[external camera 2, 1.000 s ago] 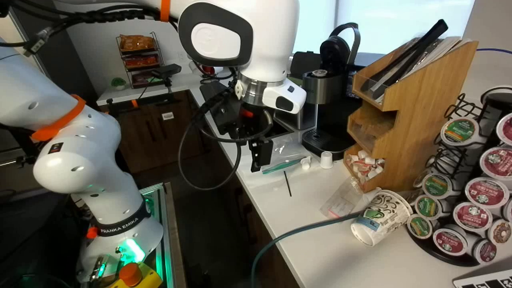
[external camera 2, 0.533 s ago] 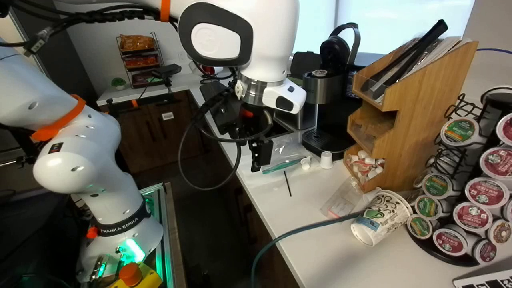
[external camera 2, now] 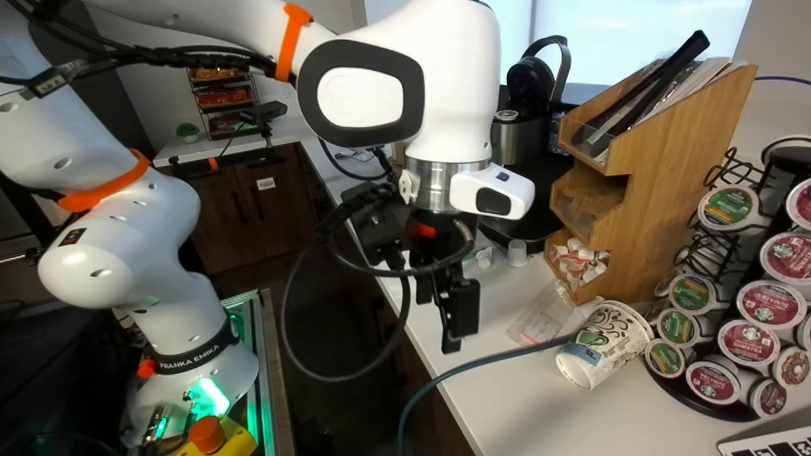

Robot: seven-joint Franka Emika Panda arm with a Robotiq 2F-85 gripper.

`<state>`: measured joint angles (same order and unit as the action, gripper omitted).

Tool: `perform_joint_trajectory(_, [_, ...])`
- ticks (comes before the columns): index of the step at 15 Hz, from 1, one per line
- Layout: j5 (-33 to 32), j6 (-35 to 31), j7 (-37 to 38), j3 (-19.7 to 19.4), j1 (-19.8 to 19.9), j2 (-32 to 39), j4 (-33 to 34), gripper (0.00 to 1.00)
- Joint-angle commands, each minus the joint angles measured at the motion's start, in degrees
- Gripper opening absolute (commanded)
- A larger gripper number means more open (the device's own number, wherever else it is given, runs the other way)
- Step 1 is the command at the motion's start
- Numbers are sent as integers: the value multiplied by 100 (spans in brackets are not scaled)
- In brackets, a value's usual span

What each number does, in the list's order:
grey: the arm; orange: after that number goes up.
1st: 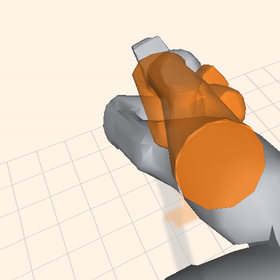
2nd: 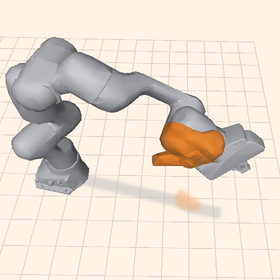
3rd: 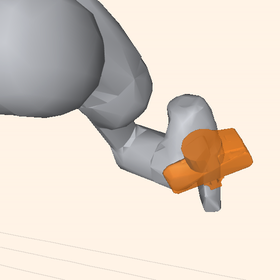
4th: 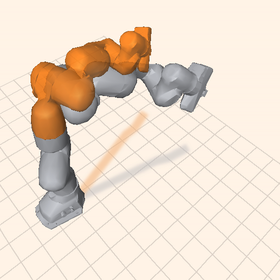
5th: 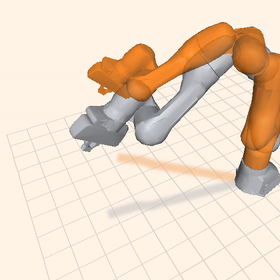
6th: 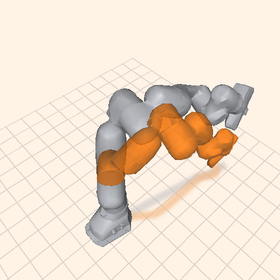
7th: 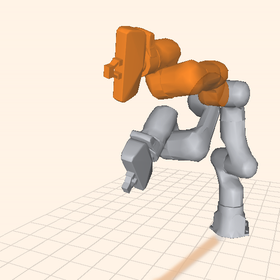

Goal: Place the cups upside down on the table

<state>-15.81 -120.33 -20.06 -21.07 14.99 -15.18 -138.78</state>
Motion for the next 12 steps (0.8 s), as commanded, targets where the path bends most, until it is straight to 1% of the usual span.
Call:
perform_joint_trajectory(1, [-53,-310,-55,-67,177,859,503,100])
perform_joint_trajectory(3, [680,67,-299,-126,142,1277,896,100])
perform_joint_trajectory(4, [215,-217,-95,-26,234,773,432,100])
perform_joint_trajectory(6, [504,-147,-183,-17,239,1108,691,100])
perform_joint_trajectory(8, [567,-128,-186,-10,243,1253,804,100])
perform_joint_trajectory(9, [563,-597,12,-4,255,1246,683,100])
perform_joint_trajectory(11, [1011,-1320,-172,-24,259,1400,638,100])
perform_joint_trajectory(12, [1290,-1798,-301,-40,262,1571,650,100])
